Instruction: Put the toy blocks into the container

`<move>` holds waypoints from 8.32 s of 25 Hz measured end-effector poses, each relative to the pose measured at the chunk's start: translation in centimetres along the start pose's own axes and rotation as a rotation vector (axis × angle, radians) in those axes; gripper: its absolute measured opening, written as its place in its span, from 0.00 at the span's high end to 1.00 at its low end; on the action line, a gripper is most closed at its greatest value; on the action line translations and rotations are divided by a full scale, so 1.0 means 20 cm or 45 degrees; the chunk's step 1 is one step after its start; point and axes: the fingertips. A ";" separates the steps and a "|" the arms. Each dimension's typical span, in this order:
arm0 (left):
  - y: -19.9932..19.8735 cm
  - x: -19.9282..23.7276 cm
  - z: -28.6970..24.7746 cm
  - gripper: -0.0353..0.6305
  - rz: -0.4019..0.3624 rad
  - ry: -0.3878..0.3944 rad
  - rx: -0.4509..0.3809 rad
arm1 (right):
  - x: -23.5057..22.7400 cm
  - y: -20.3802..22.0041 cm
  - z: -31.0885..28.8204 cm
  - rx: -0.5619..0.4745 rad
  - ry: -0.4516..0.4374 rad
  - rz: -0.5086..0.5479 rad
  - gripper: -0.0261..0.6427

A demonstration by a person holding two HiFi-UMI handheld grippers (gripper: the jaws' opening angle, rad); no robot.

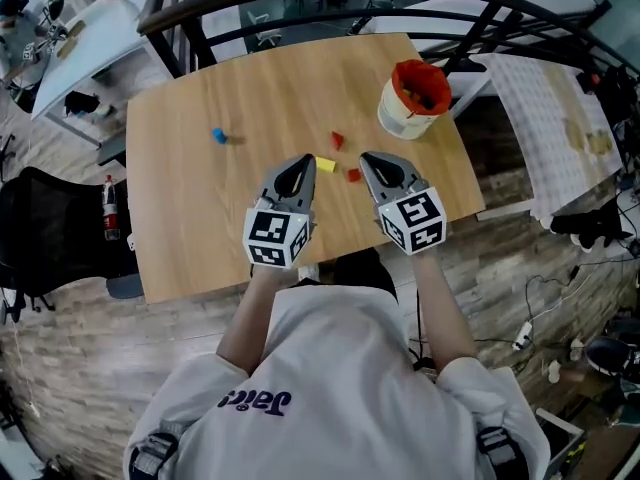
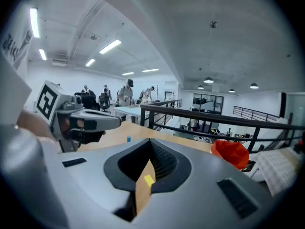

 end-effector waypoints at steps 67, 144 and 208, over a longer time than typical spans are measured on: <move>0.68 0.14 -0.35 0.94 0.266 -0.008 0.221 | -0.26 0.81 -0.47 0.462 -0.646 -0.124 0.76; 0.47 0.65 0.23 0.94 0.187 -0.456 0.184 | 0.19 0.64 -0.66 0.500 -0.814 -0.122 0.66; 0.45 0.25 -0.73 0.94 0.170 0.053 0.227 | -1.05 0.39 -0.23 0.349 0.112 0.068 0.76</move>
Point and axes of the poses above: the fingertips, and each gripper's own axes: z backward along the fingers, x to its left, y out of its underside, and after that the axes turned 7 degrees about -x, right-handed
